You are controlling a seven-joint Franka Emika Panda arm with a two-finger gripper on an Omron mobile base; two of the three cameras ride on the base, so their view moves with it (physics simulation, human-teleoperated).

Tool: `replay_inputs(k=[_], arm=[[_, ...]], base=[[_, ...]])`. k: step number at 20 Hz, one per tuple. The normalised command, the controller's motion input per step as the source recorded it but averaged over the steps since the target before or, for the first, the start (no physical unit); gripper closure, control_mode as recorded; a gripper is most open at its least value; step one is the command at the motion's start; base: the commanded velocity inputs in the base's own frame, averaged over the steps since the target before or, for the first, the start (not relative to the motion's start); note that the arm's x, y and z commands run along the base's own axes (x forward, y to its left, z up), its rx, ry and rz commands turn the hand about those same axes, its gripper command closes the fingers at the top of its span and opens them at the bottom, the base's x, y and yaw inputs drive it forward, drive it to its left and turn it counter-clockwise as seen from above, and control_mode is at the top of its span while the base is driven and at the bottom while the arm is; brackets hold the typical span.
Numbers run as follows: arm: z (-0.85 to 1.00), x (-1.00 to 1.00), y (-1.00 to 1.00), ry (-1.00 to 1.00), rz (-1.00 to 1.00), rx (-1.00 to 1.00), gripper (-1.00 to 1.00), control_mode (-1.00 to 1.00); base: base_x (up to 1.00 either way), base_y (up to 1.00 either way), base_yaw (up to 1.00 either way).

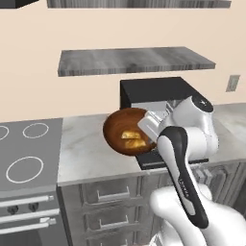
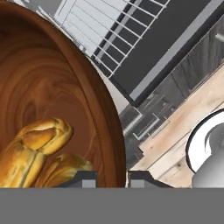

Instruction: Pick up the heated bread from the toaster oven and place it in the bowl. Then move the bread bowl to the dining counter.

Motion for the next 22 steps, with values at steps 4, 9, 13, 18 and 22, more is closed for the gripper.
replay_inputs(k=[4,9,13,18,22], arm=[[0.0,0.0,0.0,0.0,0.0,0.0,1.0,1.0],[0.0,0.0,0.0,0.0,0.0,0.0,1.0,1.0],[0.0,0.0,0.0,0.0,0.0,0.0,1.0,1.0],[0.0,0.0,0.0,0.0,0.0,0.0,1.0,1.0],[0.0,0.0,0.0,0.0,0.0,0.0,1.0,1.0]], base=[[-0.77,-0.27,0.33],[-0.23,0.0,0.93],[0.0,0.0,1.0],[0.0,0.0,1.0],[0.04,0.12,0.96]])
